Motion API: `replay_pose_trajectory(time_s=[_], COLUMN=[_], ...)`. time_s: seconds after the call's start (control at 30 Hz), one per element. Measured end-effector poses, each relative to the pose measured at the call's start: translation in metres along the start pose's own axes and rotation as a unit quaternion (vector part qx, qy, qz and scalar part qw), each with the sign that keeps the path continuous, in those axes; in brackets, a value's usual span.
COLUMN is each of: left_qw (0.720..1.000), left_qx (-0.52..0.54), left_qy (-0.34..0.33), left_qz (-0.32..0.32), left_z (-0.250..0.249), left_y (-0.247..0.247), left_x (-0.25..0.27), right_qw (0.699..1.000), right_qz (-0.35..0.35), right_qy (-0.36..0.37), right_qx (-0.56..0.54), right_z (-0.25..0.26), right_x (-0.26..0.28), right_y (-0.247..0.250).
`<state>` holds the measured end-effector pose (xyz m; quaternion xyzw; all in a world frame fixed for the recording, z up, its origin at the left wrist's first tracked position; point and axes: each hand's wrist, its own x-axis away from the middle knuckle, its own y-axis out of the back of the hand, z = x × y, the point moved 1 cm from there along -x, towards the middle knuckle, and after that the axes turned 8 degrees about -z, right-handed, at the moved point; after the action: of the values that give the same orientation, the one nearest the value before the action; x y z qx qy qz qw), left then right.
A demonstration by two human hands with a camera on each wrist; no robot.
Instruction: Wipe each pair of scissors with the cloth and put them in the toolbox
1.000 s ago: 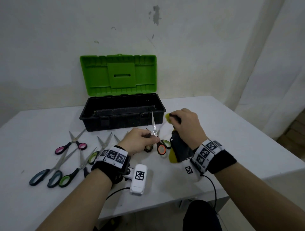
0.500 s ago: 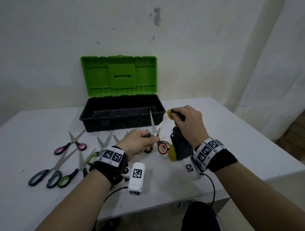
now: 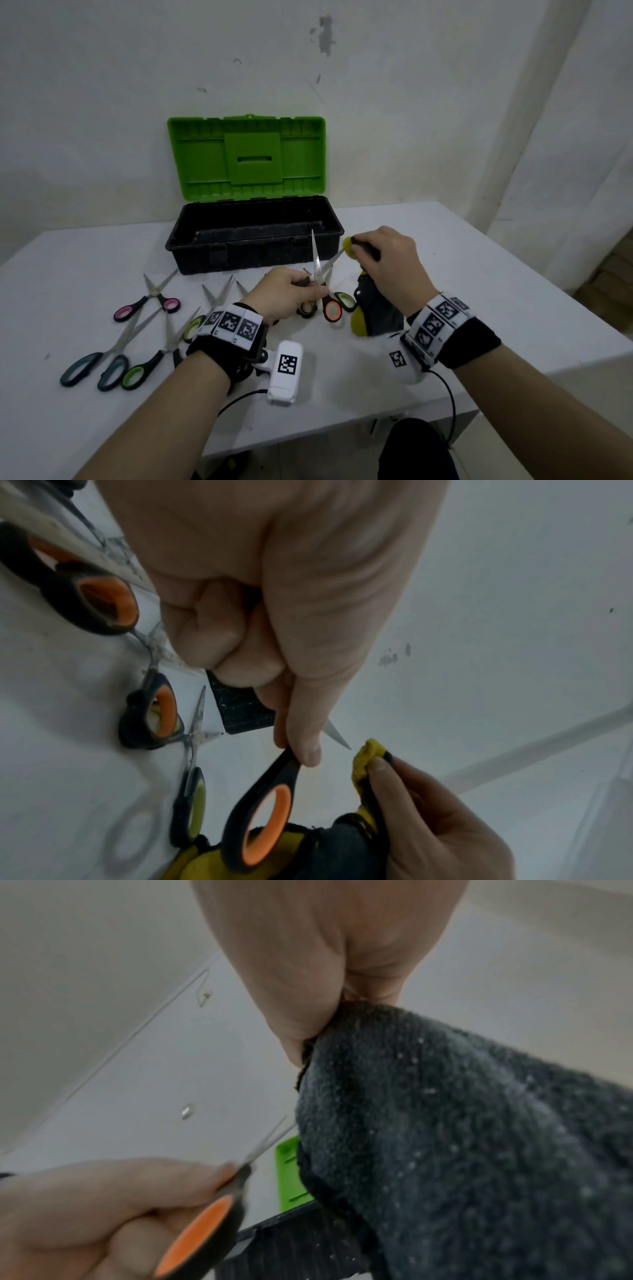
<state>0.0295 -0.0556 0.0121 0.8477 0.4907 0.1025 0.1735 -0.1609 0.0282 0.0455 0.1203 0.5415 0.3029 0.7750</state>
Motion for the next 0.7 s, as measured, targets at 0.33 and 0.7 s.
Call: replay_pose_trajectory(time_s=[0.33, 0.7], left_qw=[0.999, 0.993], left_qx=[0.007, 0.106], left_qy=[0.029, 0.047], left_qz=[0.025, -0.001], left_z=[0.002, -0.005], left_y=[-0.003, -0.003], left_x=[0.003, -0.002], right_qw=[0.999, 0.997], right_qz=[0.035, 0.078], right_qy=[-0.025, 0.021], right_qx=[0.006, -0.019], right_z=[-0.008, 0.009], right_x=[0.008, 0.015], right_y=[-0.014, -0.011])
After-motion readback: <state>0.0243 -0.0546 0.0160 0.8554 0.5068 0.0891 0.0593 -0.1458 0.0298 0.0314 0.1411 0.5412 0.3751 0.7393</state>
